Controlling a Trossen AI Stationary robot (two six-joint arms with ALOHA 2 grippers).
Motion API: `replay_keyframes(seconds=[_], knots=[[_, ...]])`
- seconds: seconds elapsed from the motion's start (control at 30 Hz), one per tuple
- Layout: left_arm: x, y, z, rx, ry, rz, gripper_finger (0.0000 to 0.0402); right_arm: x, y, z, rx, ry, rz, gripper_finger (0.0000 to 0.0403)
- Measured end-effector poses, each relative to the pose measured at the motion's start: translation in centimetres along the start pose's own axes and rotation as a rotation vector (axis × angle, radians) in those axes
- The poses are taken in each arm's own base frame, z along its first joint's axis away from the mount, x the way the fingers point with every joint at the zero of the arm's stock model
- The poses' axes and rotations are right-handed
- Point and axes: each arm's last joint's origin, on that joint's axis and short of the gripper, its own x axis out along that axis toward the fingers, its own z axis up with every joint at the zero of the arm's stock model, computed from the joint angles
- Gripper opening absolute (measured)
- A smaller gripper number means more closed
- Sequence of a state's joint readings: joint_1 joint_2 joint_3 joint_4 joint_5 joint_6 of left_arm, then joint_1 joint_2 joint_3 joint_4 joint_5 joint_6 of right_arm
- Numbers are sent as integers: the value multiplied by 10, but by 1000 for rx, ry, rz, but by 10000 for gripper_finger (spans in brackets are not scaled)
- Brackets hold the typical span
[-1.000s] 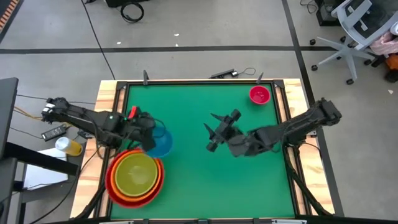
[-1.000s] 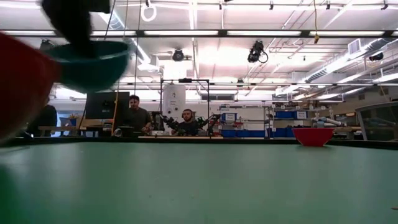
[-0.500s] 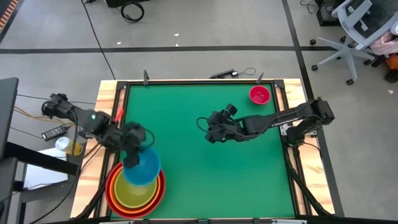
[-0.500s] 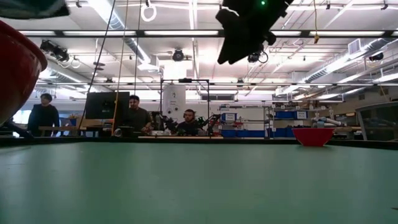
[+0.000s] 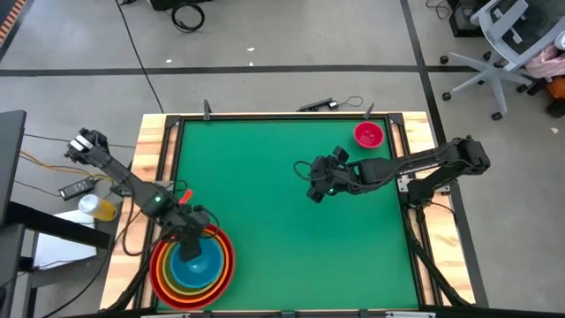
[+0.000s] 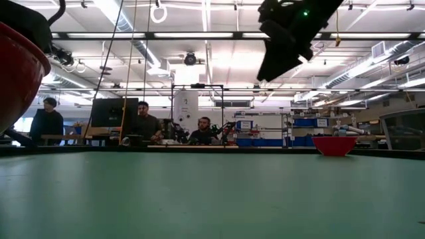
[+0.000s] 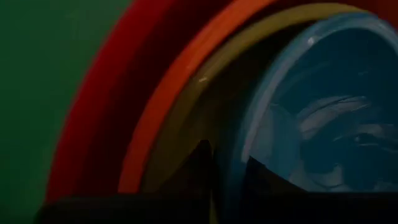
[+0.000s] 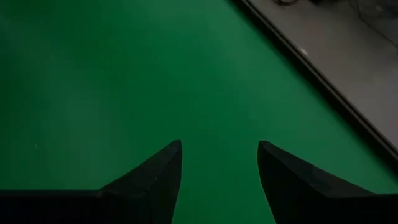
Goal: Nest bowls inside each other
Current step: Stack the blue bowl on top of the green bowl, then stack the pink bowl on top of the blue bowl
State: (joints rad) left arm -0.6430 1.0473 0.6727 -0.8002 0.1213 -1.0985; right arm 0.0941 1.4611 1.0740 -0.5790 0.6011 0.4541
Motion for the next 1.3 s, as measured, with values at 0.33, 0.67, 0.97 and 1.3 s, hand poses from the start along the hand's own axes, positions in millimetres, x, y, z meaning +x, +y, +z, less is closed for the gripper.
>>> replay_keyframes(seconds=[0.33, 0.67, 0.97, 1.3], knots=[[-1, 0, 0, -50, 1, 10, 201, -11, -55, -15, 76, 124, -3, 212], [-41, -6, 0, -85, 27, 144, 213, 29, -112, -56, 73, 278, -220, 212], [-67, -2, 8, -91, -105, 283, 208, 63, -163, -70, 162, 385, -371, 207], [-69, 3, 18, -86, -169, 318, 208, 86, -189, -84, 194, 518, -392, 204]])
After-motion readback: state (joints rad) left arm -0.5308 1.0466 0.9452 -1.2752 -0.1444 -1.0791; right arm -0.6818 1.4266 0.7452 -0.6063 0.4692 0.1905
